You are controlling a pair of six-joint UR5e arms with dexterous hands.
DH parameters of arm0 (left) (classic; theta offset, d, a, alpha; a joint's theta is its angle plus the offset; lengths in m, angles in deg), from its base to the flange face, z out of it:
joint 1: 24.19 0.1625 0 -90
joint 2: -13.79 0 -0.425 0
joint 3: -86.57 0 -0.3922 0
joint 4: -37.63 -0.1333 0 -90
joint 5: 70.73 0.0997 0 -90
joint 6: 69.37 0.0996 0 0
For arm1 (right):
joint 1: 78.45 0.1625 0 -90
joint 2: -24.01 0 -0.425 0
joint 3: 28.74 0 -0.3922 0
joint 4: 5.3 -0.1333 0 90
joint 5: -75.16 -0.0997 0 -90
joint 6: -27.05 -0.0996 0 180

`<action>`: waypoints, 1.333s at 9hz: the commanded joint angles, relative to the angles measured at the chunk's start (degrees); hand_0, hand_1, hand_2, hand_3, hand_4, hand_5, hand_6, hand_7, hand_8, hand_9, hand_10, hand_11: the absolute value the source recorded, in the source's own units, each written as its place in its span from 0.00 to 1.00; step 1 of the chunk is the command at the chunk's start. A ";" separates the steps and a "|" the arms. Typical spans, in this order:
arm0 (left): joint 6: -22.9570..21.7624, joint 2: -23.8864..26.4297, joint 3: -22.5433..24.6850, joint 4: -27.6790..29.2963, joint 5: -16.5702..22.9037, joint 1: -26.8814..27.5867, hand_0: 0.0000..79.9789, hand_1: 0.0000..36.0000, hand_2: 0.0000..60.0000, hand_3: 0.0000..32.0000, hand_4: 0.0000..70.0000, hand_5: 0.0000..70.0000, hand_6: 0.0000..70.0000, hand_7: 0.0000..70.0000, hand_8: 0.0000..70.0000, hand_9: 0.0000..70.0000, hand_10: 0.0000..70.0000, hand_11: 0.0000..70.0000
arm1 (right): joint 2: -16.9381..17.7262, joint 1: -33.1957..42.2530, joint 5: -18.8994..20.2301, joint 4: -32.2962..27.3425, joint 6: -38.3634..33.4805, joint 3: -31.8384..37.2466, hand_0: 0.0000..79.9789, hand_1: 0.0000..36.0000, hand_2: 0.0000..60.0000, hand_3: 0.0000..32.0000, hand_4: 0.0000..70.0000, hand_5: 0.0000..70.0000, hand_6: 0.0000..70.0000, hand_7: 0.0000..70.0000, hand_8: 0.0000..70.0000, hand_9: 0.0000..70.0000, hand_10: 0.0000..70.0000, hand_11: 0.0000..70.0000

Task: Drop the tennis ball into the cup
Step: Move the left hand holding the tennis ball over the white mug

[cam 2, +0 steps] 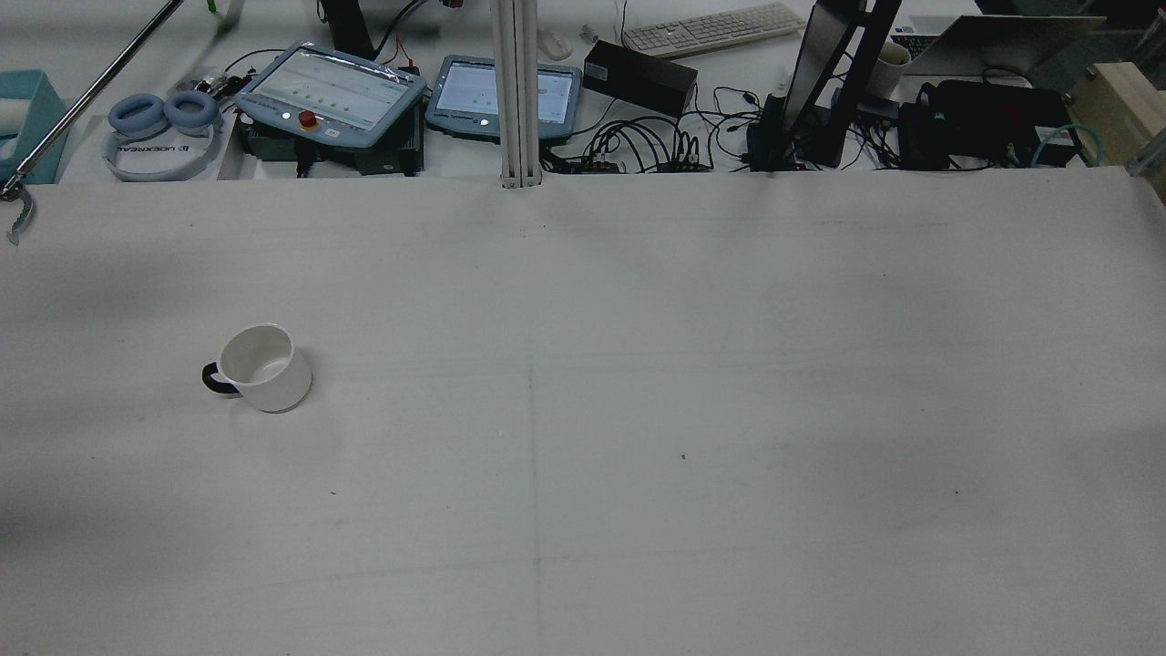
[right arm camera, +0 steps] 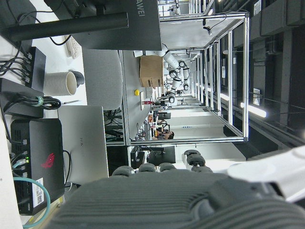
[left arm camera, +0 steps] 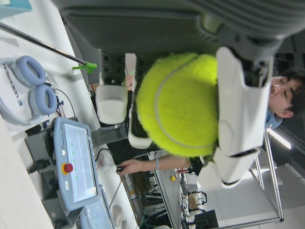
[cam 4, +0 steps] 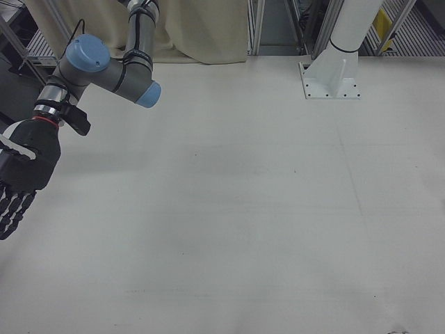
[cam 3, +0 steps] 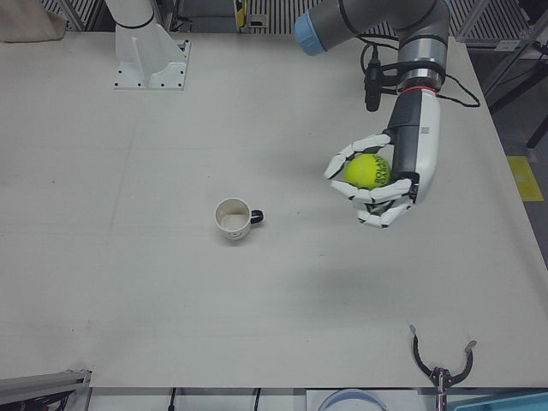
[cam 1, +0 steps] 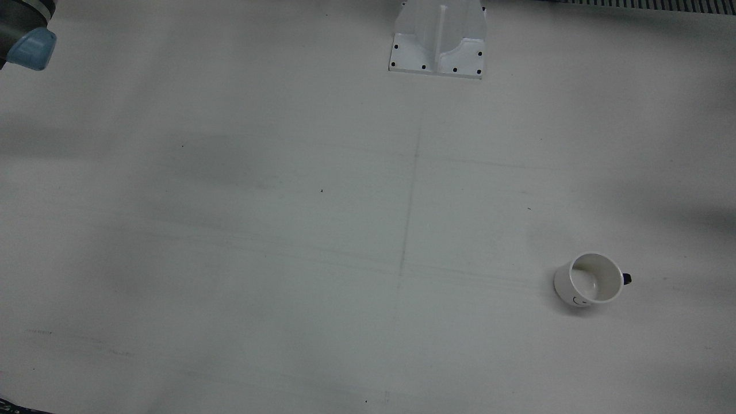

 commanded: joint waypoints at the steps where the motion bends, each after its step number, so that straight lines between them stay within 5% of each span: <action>1: -0.27 6.27 -0.72 -2.42 -0.52 10.60 0.75 1.00 1.00 0.00 1.00 0.35 0.53 1.00 1.00 1.00 1.00 1.00 | 0.00 0.00 0.00 0.00 0.00 -0.07 0.00 0.00 0.00 0.00 0.00 0.00 0.00 0.00 0.00 0.00 0.00 0.00; 5: -0.18 6.75 -0.99 -3.14 -5.62 23.39 0.75 1.00 1.00 0.00 1.00 0.34 0.52 1.00 1.00 1.00 1.00 1.00 | 0.09 0.00 0.00 0.00 0.00 -0.07 0.00 0.00 0.00 0.00 0.00 0.00 0.00 0.00 0.00 0.00 0.00 0.00; 10: -0.27 5.52 -3.10 -1.12 -5.62 24.11 0.75 1.00 1.00 0.00 1.00 0.34 0.50 1.00 1.00 1.00 1.00 1.00 | 0.09 0.00 0.00 0.00 0.00 0.02 0.00 0.00 0.00 0.00 0.00 0.00 0.00 0.00 0.00 0.00 0.00 0.00; 11: -0.27 5.52 -3.01 -0.34 -5.53 24.02 0.75 1.00 1.00 0.00 1.00 0.32 0.45 1.00 0.90 1.00 0.98 1.00 | 0.09 0.00 0.00 0.00 0.00 -0.07 0.00 0.00 0.00 0.00 0.00 0.00 0.00 0.00 0.00 0.00 0.00 0.00; 12: -0.35 4.13 -2.75 5.41 -5.53 24.11 1.00 1.00 1.00 0.00 0.53 0.25 0.22 0.49 0.41 0.60 0.51 0.77 | 0.09 0.00 0.00 0.00 0.00 0.02 0.00 0.00 0.00 0.00 0.00 0.00 0.00 0.00 0.00 0.00 0.00 0.00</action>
